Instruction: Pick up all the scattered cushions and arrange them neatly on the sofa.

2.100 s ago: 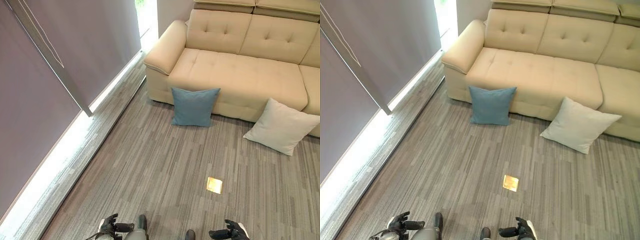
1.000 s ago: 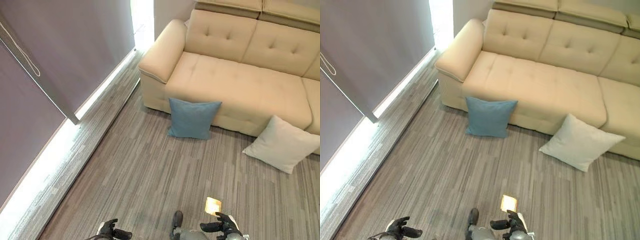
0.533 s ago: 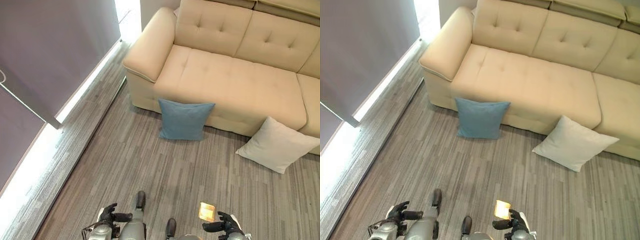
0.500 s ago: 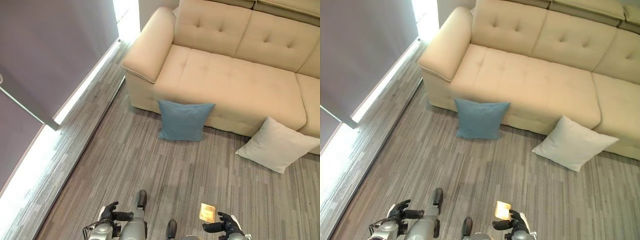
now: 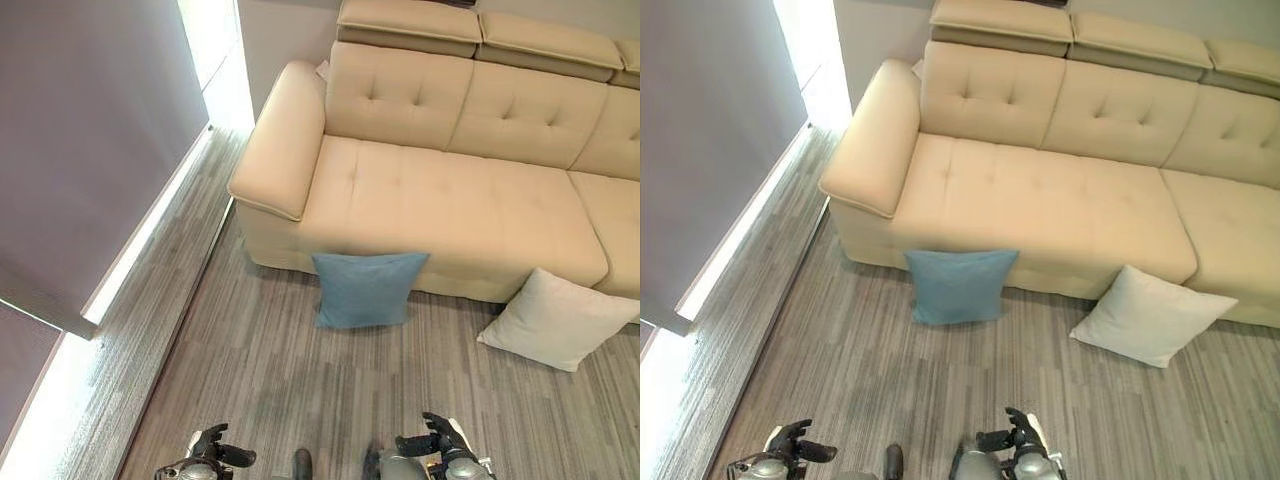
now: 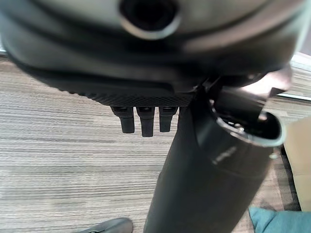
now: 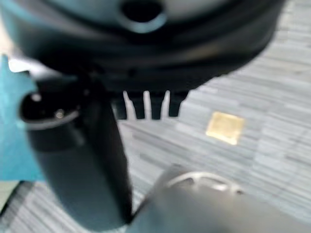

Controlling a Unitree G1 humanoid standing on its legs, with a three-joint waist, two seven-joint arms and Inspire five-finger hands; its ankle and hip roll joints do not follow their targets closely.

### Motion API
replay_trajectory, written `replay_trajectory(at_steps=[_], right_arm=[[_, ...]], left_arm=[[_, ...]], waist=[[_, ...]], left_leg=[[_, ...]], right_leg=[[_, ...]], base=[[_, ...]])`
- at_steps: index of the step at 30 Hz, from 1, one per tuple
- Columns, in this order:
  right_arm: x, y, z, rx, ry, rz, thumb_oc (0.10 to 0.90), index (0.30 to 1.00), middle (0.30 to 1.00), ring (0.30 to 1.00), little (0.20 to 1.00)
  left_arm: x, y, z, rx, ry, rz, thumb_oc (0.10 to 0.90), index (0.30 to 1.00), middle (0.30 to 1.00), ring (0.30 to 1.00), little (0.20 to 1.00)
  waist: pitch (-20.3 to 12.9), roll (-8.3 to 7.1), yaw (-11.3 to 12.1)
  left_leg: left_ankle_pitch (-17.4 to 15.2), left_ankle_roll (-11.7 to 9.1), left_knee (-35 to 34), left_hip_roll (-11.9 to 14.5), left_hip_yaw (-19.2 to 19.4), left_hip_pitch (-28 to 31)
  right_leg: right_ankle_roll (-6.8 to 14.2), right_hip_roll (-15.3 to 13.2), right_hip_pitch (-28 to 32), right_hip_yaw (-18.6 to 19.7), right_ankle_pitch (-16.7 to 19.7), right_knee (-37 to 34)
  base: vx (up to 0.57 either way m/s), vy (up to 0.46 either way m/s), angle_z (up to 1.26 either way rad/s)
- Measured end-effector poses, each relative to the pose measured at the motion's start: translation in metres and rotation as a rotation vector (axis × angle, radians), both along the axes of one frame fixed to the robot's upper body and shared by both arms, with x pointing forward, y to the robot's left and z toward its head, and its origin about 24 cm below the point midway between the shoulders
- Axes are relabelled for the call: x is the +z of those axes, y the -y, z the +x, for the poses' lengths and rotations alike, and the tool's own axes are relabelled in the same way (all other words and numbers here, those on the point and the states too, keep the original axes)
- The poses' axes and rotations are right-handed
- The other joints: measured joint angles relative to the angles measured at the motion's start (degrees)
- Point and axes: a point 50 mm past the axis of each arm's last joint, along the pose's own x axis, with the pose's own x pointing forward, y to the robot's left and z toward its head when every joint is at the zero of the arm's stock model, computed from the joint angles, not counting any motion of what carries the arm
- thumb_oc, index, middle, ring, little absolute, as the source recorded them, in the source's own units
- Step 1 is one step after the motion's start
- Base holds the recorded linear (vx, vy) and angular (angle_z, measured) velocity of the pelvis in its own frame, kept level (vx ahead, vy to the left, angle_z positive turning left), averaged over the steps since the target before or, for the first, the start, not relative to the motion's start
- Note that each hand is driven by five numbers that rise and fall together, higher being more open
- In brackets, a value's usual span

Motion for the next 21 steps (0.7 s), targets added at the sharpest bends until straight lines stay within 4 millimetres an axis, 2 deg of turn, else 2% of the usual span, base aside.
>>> replay_trajectory(at_steps=[1,4,5,6,8,9,10,12,13,15,16,18,19,20,21], right_arm=[[0.000,0.000,0.001,0.001,-0.001,0.003,0.800,0.900,0.900,0.900,0.900],[-0.001,0.000,-0.001,0.004,-0.009,0.001,0.800,0.900,0.900,0.900,0.900],[-0.003,0.003,-0.006,-0.008,-0.027,-0.002,0.800,0.900,0.900,0.900,0.900],[-0.003,0.004,-0.008,-0.017,-0.033,-0.005,0.800,0.900,0.900,0.900,0.900],[-0.004,0.006,-0.010,-0.025,-0.047,-0.009,0.800,0.900,0.900,0.900,0.900],[-0.007,0.007,-0.018,-0.032,-0.071,-0.013,0.800,0.900,0.900,0.900,0.900],[-0.007,0.013,-0.023,-0.037,-0.085,-0.025,0.800,0.900,0.900,0.900,0.900],[-0.006,0.016,-0.022,-0.037,-0.080,-0.035,0.800,0.900,0.900,0.900,0.900],[-0.005,0.017,-0.021,-0.037,-0.079,-0.038,0.800,0.900,0.900,0.900,0.900],[-0.004,0.017,-0.018,-0.039,-0.070,-0.038,0.800,0.900,0.900,0.900,0.900],[-0.005,0.016,-0.018,-0.041,-0.070,-0.034,0.800,0.900,0.900,0.900,0.900],[-0.004,0.015,-0.016,-0.042,-0.064,-0.029,0.800,0.900,0.900,0.900,0.900],[-0.004,0.014,-0.015,-0.039,-0.063,-0.028,0.800,0.900,0.900,0.900,0.900],[-0.004,0.015,-0.016,-0.036,-0.064,-0.030,0.800,0.900,0.900,0.900,0.900],[-0.003,0.014,-0.013,-0.036,-0.058,-0.030,0.800,0.900,0.900,0.900,0.900]], left_arm=[[-0.001,0.001,-0.002,-0.001,-0.004,-0.001,0.800,0.900,0.900,0.900,0.900],[-0.002,0.000,-0.008,0.002,-0.020,0.000,0.800,0.900,0.900,0.900,0.900],[-0.006,0.001,-0.019,0.010,-0.047,-0.006,0.800,0.900,0.900,0.900,0.900],[-0.008,0.003,-0.024,0.014,-0.059,-0.012,0.800,0.900,0.900,0.900,0.900],[-0.009,0.004,-0.027,0.016,-0.074,-0.016,0.800,0.900,0.900,0.900,0.900],[-0.009,0.005,-0.028,0.017,-0.076,-0.018,0.800,0.900,0.900,0.900,0.900],[-0.010,0.008,-0.028,0.026,-0.073,-0.028,0.800,0.900,0.900,0.900,0.900],[-0.008,0.008,-0.019,0.041,-0.046,-0.031,0.800,0.900,0.900,0.900,0.900],[-0.006,0.007,-0.013,0.055,-0.017,-0.036,0.800,0.900,0.900,0.900,0.900],[-0.003,0.010,-0.002,0.046,0.014,-0.041,0.800,0.900,0.900,0.900,0.900],[-0.001,0.010,0.004,0.041,0.032,-0.041,0.800,0.900,0.900,0.900,0.900],[0.003,0.006,0.012,0.031,0.048,-0.031,0.800,0.900,0.900,0.900,0.900],[0.005,0.005,0.016,0.024,0.059,-0.026,0.800,0.900,0.900,0.900,0.900],[0.005,0.006,0.018,0.022,0.062,-0.027,0.800,0.900,0.900,0.900,0.900],[0.006,0.005,0.019,0.020,0.065,-0.026,0.800,0.900,0.900,0.900,0.900]], waist=[[0.0,-0.29,-0.1],[0.2,-1.57,0.0],[0.1,-1.27,-0.3],[-0.1,-0.34,-0.3],[-0.2,-0.10,-0.5],[-0.4,-0.45,-0.6],[-0.7,-0.84,0.0],[-0.6,-1.12,0.5],[-0.5,-1.34,1.3],[-0.1,-1.73,1.1],[0.4,-2.22,0.9],[1.1,-2.89,0.7],[1.6,-3.40,0.4],[1.7,-3.49,0.0],[2.1,-3.50,-0.2]], left_leg=[[-0.8,-0.7,0.0,0.2,-0.2,0.8],[-3.4,-1.8,0.0,0.1,-0.5,3.5],[-5.4,-3.4,0.6,1.2,-0.8,5.6],[-6.2,-4.6,1.7,2.7,-1.2,5.9],[-6.8,-5.7,5.2,4.1,-1.9,5.4],[-7.5,-6.8,9.6,4.5,-2.2,4.0],[-7.5,-7.4,17.0,4.7,-2.2,1.3],[-8.0,-8.9,28.8,4.9,-3.0,-4.7],[-7.9,-10.4,35.7,5.4,-3.1,-8.6],[-7.8,-10.7,40.9,6.2,-3.0,-13.0],[-8.0,-10.4,40.5,6.6,-2.5,-15.1],[-8.1,-9.7,35.5,6.5,-1.2,-16.2],[-7.6,-9.4,27.1,6.4,0.6,-16.0],[-7.1,-9.7,23.5,6.3,1.0,-16.3],[-5.2,-9.5,17.6,6.2,1.8,-17.4]], right_leg=[[-0.1,0.7,-0.8,0.0,3.6,-3.9],[-0.7,1.0,0.2,0.0,10.2,-9.5],[-2.8,1.7,2.7,-1.6,15.2,-9.9],[-3.5,3.2,3.9,-1.8,14.3,-10.2],[-4.0,4.8,6.5,-2.3,13.7,-12.6],[-4.7,5.3,9.1,-3.2,14.2,-15.1],[-7.2,6.2,11.5,-3.0,14.7,-17.5],[-8.0,6.6,13.4,-3.3,14.5,-20.1],[-9.4,7.2,14.1,-3.3,14.0,-20.5],[-11.2,7.9,15.2,-3.4,12.3,-20.8],[-11.6,8.2,16.2,-3.9,11.2,-20.9],[-11.8,8.2,17.4,-4.1,10.4,-20.9],[-11.2,8.3,18.0,-5.0,10.0,-21.3],[-10.9,8.4,18.3,-5.4,10.0,-21.0],[-10.4,9.0,18.9,-5.9,9.0,-21.1]], base=[[0.18,-0.083,0.16],[0.29,-0.173,0.08],[0.29,-0.194,0.00],[0.37,-0.272,0.08],[0.13,-0.132,0.18],[0.11,-0.184,0.11],[0.11,-0.185,0.05],[0.12,-0.160,-0.06],[0.13,-0.139,-0.03],[0.20,-0.095,0.05],[0.27,-0.061,0.11],[0.22,-0.009,0.06],[0.19,0.024,0.11],[0.19,0.043,0.21],[0.17,0.049,0.23]])
